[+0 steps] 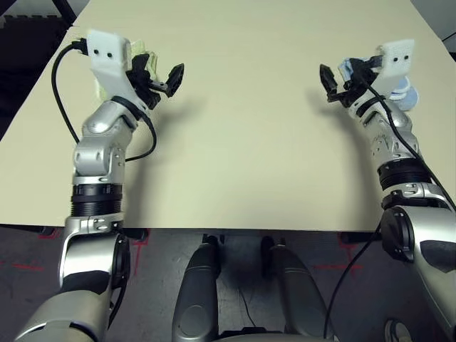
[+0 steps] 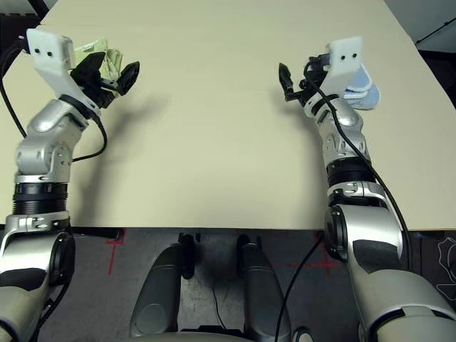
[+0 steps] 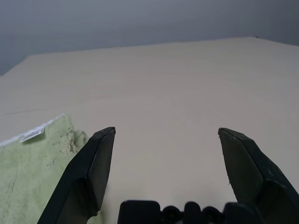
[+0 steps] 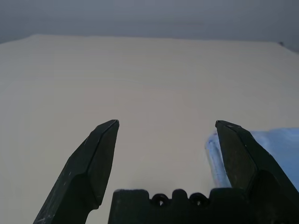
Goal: Fold the towel and set it aside.
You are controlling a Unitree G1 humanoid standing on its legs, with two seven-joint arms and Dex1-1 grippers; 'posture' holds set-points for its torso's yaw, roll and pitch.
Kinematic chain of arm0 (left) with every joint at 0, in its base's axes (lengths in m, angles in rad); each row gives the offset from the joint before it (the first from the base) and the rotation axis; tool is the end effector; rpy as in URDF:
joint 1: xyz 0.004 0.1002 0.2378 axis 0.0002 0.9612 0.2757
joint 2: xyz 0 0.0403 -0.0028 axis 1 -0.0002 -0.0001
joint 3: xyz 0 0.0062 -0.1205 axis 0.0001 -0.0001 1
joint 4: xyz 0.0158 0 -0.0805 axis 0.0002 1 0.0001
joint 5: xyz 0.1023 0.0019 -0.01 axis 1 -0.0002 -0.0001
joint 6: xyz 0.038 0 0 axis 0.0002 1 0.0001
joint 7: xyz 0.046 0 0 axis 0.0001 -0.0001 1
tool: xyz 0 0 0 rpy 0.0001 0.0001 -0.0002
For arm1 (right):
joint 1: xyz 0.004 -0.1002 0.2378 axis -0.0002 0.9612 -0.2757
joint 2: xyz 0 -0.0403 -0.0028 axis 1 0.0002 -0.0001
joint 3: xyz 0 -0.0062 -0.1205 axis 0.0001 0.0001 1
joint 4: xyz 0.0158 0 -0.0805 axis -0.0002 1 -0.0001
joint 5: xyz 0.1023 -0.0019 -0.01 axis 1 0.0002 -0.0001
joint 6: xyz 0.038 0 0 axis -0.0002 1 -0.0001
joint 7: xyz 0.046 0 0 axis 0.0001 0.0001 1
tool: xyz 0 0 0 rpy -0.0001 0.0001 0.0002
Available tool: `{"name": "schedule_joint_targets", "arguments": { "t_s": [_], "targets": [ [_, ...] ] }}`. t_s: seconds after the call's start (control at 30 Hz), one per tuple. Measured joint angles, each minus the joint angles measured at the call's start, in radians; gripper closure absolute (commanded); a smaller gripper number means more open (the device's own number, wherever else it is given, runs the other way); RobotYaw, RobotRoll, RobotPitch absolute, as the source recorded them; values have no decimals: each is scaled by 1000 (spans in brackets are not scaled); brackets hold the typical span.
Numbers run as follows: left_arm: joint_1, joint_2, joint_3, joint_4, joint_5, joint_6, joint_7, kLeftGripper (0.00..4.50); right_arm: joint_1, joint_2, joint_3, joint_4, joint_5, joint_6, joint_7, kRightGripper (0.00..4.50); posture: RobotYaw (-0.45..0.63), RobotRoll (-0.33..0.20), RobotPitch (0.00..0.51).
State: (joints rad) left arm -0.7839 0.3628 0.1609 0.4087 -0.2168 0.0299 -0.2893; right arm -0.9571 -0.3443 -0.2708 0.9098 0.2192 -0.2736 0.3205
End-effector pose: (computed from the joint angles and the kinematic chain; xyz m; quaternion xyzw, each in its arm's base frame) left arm 0.3396 0.2176 0.1860 0.0466 -0.1858 -0.1009 0.9763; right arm 0.3665 -0.2303 0.1683 0.0152 -0.1928 0.0538 0.9796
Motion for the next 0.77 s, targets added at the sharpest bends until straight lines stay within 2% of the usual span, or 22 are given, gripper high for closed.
{"name": "schedule_joint_targets", "arguments": {
  "t_s": [0.17, 0.27, 0.53, 0.77],
  "targets": [
    [2, 4, 8, 103, 61, -150, 40, 24, 39, 5, -10, 32, -2, -55, -2, 0, 28, 0, 200],
    [8, 17, 23, 136, 86, -190, 76, 24, 40, -6, -12, 51, -12, -69, -18, 0, 29, 0, 198],
    [45, 46, 57, 202, 140, -220, 197, 24, 34, -40, -16, 107, -32, -71, -69, 0, 26, 0, 202],
    [69, 76, 78, 255, 124, -220, 164, 24, 25, -49, -18, 137, -21, -71, 16, 0, 14, 0, 204]
  ]
}}
